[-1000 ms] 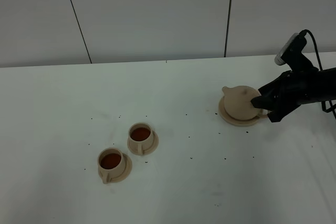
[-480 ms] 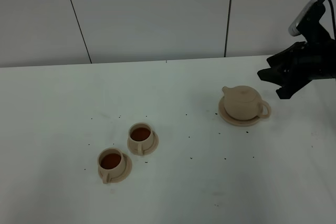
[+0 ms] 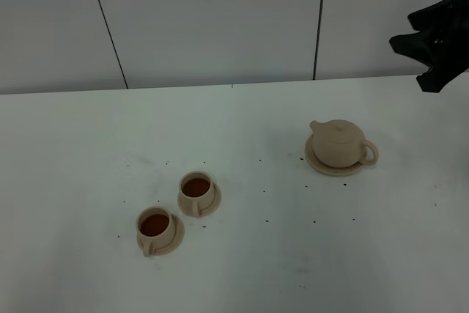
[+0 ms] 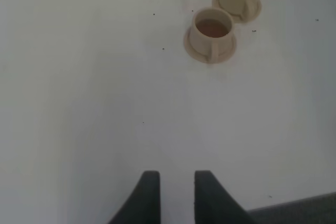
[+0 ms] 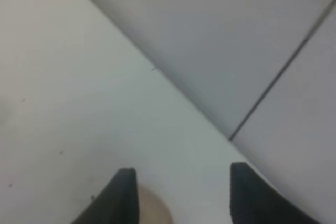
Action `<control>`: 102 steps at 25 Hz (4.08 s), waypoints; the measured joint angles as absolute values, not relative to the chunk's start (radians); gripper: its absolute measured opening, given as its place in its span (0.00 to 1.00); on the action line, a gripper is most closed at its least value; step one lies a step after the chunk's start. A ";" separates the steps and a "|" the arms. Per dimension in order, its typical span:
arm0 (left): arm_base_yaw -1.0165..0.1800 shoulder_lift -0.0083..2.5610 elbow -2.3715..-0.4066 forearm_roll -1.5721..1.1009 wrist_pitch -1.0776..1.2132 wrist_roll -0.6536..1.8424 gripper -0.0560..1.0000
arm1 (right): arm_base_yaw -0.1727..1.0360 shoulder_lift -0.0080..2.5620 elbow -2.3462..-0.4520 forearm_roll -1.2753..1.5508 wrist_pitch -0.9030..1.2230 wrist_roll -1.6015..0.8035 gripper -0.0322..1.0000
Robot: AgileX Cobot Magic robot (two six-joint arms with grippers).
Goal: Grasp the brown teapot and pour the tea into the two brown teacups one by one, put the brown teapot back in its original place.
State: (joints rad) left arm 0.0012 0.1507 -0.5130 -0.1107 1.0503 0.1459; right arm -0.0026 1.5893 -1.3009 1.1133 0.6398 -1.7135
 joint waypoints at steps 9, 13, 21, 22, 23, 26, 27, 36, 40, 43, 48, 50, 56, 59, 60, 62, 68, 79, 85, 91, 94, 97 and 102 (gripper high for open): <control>0.001 0.151 -0.513 -0.111 1.050 0.146 0.27 | -0.003 1.414 -1.301 0.965 0.550 -1.380 0.41; 0.001 0.151 -0.513 -0.110 1.050 0.146 0.27 | -0.003 1.357 -1.301 0.879 0.547 -1.262 0.41; 0.001 0.151 -0.513 -0.110 1.050 0.146 0.27 | -0.003 1.228 -1.301 0.785 0.570 -1.068 0.41; 0.001 0.151 -0.513 -0.110 1.050 0.146 0.27 | -0.003 1.213 -1.301 0.751 0.585 -1.025 0.41; 0.001 0.151 -0.513 -0.110 1.050 0.146 0.27 | -0.003 1.197 -1.301 0.713 0.601 -0.986 0.41; 0.001 0.151 -0.513 -0.110 1.050 0.146 0.27 | -0.003 1.145 -1.295 0.610 0.632 -0.882 0.40; 0.001 0.151 -0.513 -0.110 1.050 0.146 0.27 | -0.003 1.121 -1.285 0.583 0.631 -0.857 0.40; 0.001 0.151 -0.513 -0.110 1.050 0.146 0.27 | -0.003 0.849 -0.978 0.522 0.508 -0.746 0.39; 0.001 0.151 -0.513 -0.110 1.050 0.146 0.27 | -0.003 0.758 -0.900 0.486 0.540 -0.677 0.39; 0.001 0.151 -0.513 -0.110 1.050 0.146 0.27 | -0.003 0.700 -0.854 0.420 0.585 -0.585 0.39; 0.001 0.151 -0.513 -0.110 1.050 0.146 0.27 | -0.003 0.576 -0.792 0.300 0.662 -0.454 0.39; 0.001 0.151 -0.513 -0.110 1.050 0.146 0.27 | -0.003 0.520 -0.783 0.273 0.696 -0.413 0.39; 0.001 0.151 -0.513 -0.110 1.050 0.146 0.27 | -0.003 0.392 -0.783 0.204 0.846 -0.289 0.38; 0.001 0.151 -0.513 -0.110 1.050 0.146 0.27 | -0.003 0.345 -0.783 0.164 0.899 -0.229 0.38; 0.001 0.151 -0.513 -0.110 1.050 0.146 0.27 | -0.003 0.328 -0.783 0.148 0.915 -0.213 0.38; 0.001 0.151 -0.513 -0.110 1.050 0.146 0.27 | -0.003 0.300 -0.783 0.120 0.947 -0.179 0.38; 0.001 0.151 -0.513 -0.110 1.050 0.146 0.27 | -0.003 0.201 -0.704 0.108 0.968 -0.123 0.36; 0.001 0.151 -0.513 -0.110 1.050 0.146 0.27 | -0.003 -0.005 -0.601 0.122 1.061 0.036 0.35; 0.001 0.151 -0.513 -0.110 1.050 0.146 0.27 | -0.003 -0.006 -0.601 0.128 1.117 0.024 0.35; 0.001 0.151 -0.513 -0.110 1.050 0.146 0.27 | -0.003 -0.006 -0.520 0.118 1.129 0.000 0.35; 0.001 0.151 -0.513 -0.110 1.050 0.146 0.27 | -0.003 -0.006 -0.504 0.117 1.081 -0.027 0.35; 0.001 0.151 -0.513 -0.110 1.050 0.146 0.27 | -0.003 -0.006 -0.490 0.111 1.079 -0.033 0.35; 0.001 0.151 -0.513 -0.110 1.050 0.146 0.27 | -0.003 -0.006 -0.489 0.111 1.075 -0.035 0.34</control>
State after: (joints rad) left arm 0.0012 0.1507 -0.5130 -0.1105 1.0503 0.1459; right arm -0.0026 -0.0063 -0.4894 0.1107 1.0747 -0.0354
